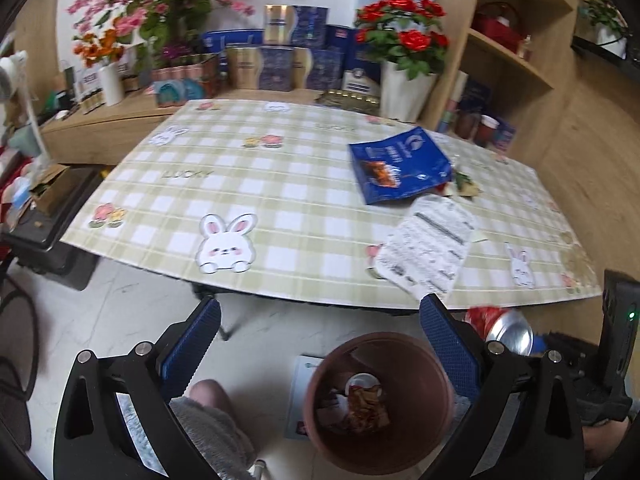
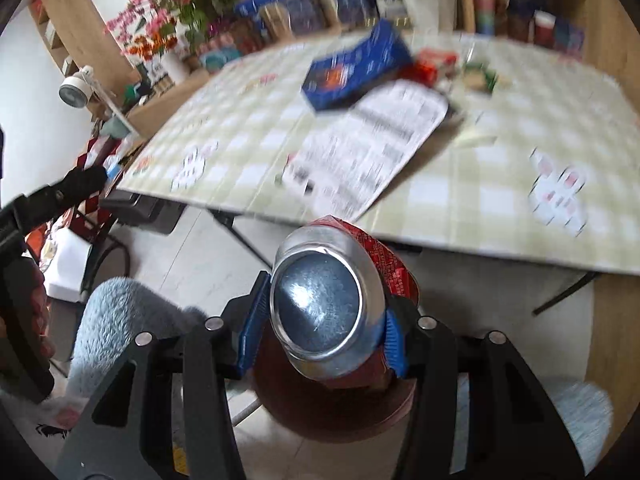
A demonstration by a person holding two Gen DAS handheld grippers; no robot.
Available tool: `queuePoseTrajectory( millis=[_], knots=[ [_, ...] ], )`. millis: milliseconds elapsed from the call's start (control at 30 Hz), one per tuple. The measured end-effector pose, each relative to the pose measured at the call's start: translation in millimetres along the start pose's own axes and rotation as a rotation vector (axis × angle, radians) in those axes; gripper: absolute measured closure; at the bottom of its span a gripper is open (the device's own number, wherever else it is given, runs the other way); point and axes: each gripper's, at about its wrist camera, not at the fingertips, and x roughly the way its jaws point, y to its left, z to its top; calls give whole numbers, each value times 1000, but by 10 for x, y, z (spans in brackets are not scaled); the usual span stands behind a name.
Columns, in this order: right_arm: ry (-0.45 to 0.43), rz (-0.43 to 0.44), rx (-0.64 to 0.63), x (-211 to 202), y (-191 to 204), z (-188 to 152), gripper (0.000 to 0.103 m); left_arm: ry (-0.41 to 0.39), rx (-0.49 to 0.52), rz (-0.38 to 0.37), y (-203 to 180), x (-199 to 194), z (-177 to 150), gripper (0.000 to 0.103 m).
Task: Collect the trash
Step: 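Lower the red can into the bin and open the right gripper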
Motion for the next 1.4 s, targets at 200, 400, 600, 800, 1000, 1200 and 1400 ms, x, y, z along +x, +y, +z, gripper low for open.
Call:
queuePoseTrajectory(
  millis=[200,400,600,800,1000,1200,1400],
  knots=[
    [119,8,17,281,48,-128,52,-26,12,65,78,-47,-100,6],
    [149,-7,34,355,22,-152,29,-17,50,99,44,-6,-206,6],
    [114,-34,28,277,-12,-102,7,48,-4,16,91,100,-238,6],
    [87,-111,29,197,-102,-41,6,41,-42,18,138,112,-230,6],
    [48,-148,30,95,-219,50,6,25,16,5,56,129,-165,6],
    [22,-183,53,17,-366,162,6,-13,64,-3,-76,183,-93,6],
    [-53,-199,51,-116,-494,253,6,-69,176,-16,-312,265,-18,6]
  ],
)
